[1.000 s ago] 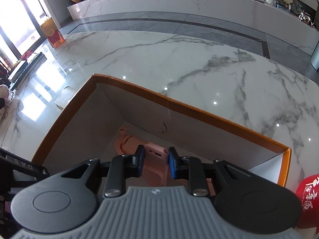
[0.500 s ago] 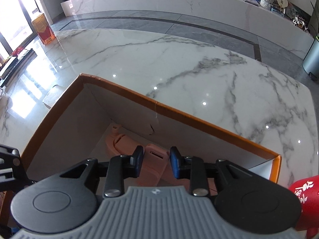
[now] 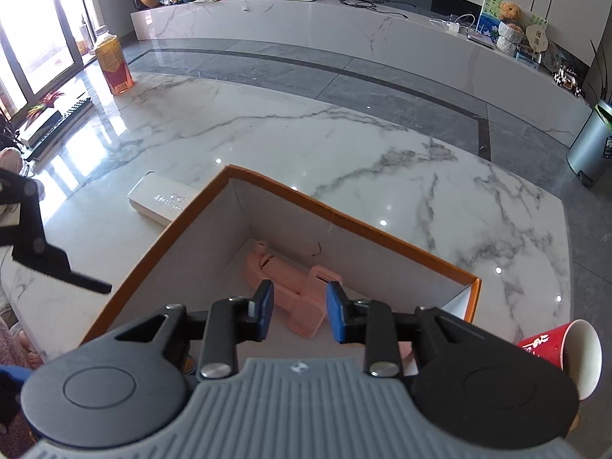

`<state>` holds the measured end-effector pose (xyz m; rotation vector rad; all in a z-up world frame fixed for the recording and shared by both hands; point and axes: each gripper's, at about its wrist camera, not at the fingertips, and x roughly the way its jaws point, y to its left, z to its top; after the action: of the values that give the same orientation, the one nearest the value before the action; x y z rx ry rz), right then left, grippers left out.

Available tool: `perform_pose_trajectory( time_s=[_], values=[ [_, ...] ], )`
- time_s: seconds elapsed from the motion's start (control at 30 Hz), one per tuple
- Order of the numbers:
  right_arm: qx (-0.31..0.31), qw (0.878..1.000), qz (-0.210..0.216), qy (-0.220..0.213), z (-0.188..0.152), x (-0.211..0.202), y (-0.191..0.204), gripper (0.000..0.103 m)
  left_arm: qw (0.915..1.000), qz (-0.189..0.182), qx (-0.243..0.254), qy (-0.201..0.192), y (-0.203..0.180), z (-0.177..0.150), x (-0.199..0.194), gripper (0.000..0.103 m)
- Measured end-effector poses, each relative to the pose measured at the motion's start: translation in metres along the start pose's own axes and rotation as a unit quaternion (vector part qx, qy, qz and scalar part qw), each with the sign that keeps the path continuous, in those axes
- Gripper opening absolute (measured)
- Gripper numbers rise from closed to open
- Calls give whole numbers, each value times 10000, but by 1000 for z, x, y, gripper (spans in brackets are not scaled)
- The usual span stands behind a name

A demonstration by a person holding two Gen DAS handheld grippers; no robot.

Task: Organize objects
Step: 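Grasp the crocheted orange fruit on the table with the right gripper, then drop the orange fruit into the box with the right gripper while the left grasps the white glasses box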

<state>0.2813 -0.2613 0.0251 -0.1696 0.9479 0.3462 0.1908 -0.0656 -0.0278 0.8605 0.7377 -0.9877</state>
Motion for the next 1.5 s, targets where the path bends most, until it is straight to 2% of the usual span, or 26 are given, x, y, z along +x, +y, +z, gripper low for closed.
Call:
perform_pose_trajectory(
  time_s=[0.2, 0.4, 0.57, 0.73, 0.8, 0.97, 1.17, 1.3, 1.4, 1.5],
  values=[
    [-674, 9970, 315, -235, 2, -36, 46, 33, 9990, 257, -303, 197, 1, -29, -45, 65],
    [-1727, 9833, 579, -20, 14, -34, 105, 33, 9953, 647, -666, 279, 8, -66, -61, 65],
    [-2530, 9646, 528, 524, 26, 1, 147, 33, 9922, 732, -976, 261, 20, -95, -59, 65],
    [-3135, 9391, 87, 1408, 31, 59, 172, 34, 9878, 743, -1358, 157, 39, -123, -56, 65],
    [-3295, 9289, 4, 1690, 31, 79, 176, 39, 9863, 725, -1479, 95, 45, -133, -53, 65],
    [-3437, 9127, -148, 2204, 31, 117, 179, 40, 9836, 660, -1677, -35, 56, -152, -46, 65],
    [-3426, 9029, -318, 2579, 35, 149, 182, 41, 9814, 592, -1820, -161, 65, -164, -36, 65],
    [-3458, 8992, -418, 2648, 34, 161, 182, 44, 9812, 596, -1823, -212, 68, -166, -32, 65],
    [-3417, 9040, -412, 2538, 36, 158, 181, 43, 9807, 662, -1827, -222, 71, -163, -30, 65],
    [-3345, 9144, -300, 2259, 41, 136, 181, 42, 9815, 731, -1755, -231, 77, -158, -27, 65]
  ],
)
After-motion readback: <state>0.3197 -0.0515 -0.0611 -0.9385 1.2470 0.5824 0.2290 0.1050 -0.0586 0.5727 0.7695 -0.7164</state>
